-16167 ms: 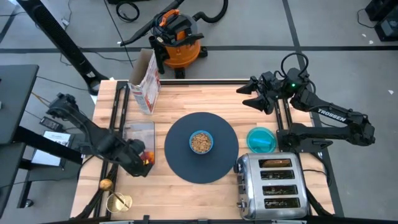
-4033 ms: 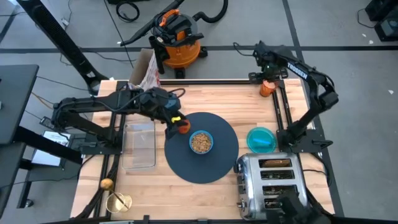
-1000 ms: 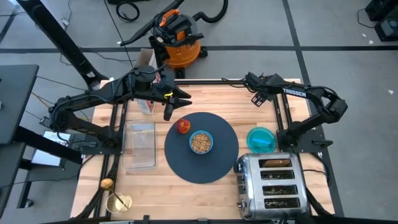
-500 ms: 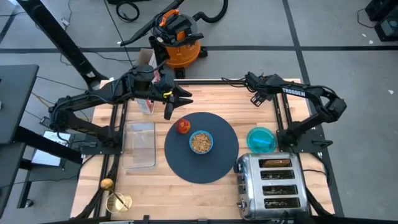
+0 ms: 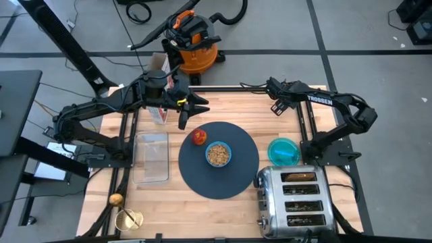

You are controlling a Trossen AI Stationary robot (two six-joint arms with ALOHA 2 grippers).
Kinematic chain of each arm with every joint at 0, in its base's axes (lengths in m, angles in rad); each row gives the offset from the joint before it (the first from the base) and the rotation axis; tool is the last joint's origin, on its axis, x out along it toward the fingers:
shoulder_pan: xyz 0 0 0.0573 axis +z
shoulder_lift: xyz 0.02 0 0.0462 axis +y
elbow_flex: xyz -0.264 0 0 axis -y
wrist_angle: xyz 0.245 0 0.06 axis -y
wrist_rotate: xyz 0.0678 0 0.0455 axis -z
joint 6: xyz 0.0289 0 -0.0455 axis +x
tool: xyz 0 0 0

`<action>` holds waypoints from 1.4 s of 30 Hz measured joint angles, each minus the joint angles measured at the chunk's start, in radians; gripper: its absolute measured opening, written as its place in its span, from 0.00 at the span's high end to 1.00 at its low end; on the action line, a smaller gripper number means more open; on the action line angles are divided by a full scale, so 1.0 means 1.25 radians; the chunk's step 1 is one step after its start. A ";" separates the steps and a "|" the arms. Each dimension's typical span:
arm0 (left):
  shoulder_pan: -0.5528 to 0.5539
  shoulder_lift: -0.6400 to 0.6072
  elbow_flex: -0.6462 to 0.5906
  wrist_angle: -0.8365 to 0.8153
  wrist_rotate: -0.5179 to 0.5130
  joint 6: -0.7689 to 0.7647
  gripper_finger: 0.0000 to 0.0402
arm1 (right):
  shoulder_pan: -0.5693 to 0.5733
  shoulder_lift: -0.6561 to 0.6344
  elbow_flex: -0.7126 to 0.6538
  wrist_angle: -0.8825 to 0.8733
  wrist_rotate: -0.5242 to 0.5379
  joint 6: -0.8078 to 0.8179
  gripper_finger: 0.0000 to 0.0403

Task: Arrange a breakfast setting
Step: Put the brown glass on the tablemat to the top right of the blue bowl

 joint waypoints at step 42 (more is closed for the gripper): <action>-0.001 0.000 0.000 -0.001 0.000 0.002 0.68 | -0.048 0.000 0.027 -0.074 -0.107 0.028 0.58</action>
